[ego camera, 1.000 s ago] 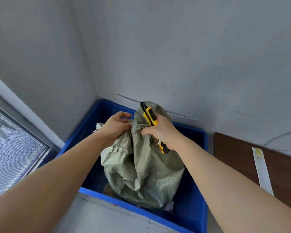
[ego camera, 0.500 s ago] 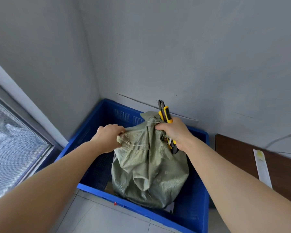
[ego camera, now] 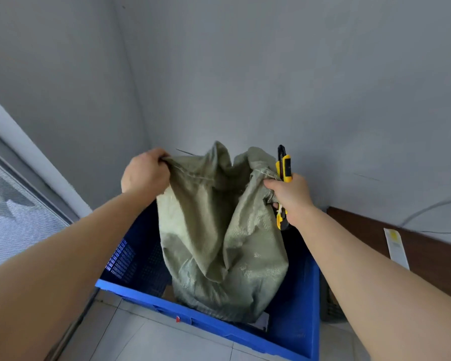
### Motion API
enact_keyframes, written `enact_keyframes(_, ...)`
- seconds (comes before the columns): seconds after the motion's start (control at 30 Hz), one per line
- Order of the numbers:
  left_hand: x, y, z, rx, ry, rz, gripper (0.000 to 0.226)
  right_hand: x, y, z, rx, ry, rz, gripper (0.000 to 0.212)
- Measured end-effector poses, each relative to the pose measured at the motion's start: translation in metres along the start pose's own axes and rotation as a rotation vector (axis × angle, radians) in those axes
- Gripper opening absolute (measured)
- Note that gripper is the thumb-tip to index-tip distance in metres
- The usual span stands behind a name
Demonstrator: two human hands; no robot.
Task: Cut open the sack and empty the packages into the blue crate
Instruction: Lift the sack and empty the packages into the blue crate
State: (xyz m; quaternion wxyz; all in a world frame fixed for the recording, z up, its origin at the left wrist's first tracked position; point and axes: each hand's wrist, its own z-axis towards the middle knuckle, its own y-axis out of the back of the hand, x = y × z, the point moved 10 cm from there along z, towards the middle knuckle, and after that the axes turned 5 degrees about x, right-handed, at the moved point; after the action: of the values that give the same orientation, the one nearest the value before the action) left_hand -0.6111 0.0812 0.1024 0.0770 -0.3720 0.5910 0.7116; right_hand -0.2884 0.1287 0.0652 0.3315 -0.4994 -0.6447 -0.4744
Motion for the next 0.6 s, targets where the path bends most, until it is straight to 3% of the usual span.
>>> enact_keyframes(0.17,0.008,0.052,0.009,-0.112,0.072,-0.034,0.029,0.005,0.039,-0.009,-0.159,-0.019,0.064,0.032)
enact_keyframes(0.5,0.027,0.08,-0.014,-0.152,0.115,-0.099,0.007,0.031,0.111,-0.056,-0.506,0.042,0.086,0.029)
enact_keyframes(0.6,0.029,0.094,-0.02,-0.201,0.134,-0.213,0.006,0.033,0.127,-0.069,-0.554,0.054,0.128,0.032)
